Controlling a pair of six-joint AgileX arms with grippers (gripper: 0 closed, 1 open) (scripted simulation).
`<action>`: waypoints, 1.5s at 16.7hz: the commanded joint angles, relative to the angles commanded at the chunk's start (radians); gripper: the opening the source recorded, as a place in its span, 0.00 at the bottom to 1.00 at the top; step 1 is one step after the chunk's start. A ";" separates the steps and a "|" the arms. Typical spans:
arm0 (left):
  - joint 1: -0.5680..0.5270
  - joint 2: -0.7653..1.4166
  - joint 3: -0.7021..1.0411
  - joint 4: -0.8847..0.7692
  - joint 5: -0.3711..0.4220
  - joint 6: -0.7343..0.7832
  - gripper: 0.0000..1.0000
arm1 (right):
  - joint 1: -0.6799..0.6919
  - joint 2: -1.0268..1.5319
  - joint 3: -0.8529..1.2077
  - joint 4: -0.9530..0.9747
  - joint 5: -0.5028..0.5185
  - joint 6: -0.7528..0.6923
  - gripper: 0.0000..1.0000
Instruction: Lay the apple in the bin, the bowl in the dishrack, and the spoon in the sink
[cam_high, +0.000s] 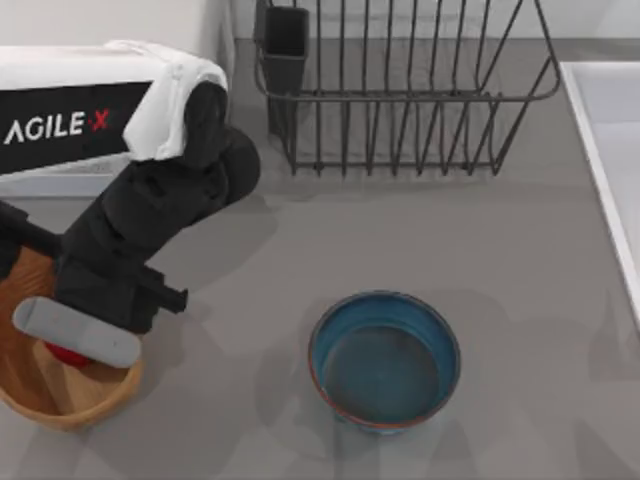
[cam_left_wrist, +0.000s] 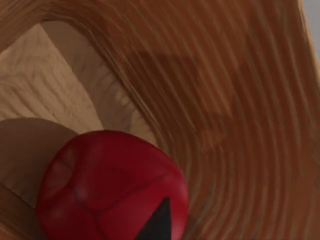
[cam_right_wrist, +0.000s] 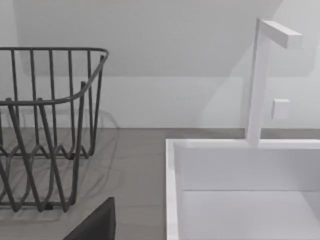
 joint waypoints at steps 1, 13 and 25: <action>0.000 0.000 0.000 0.000 0.000 0.000 1.00 | 0.000 0.000 0.000 0.000 0.000 0.000 1.00; 0.037 -0.231 -0.238 0.237 0.116 -0.297 1.00 | 0.000 0.000 0.000 0.000 0.000 0.000 1.00; 0.296 -1.339 -1.028 1.076 0.448 -1.764 1.00 | 0.000 0.000 0.000 0.000 0.000 0.000 1.00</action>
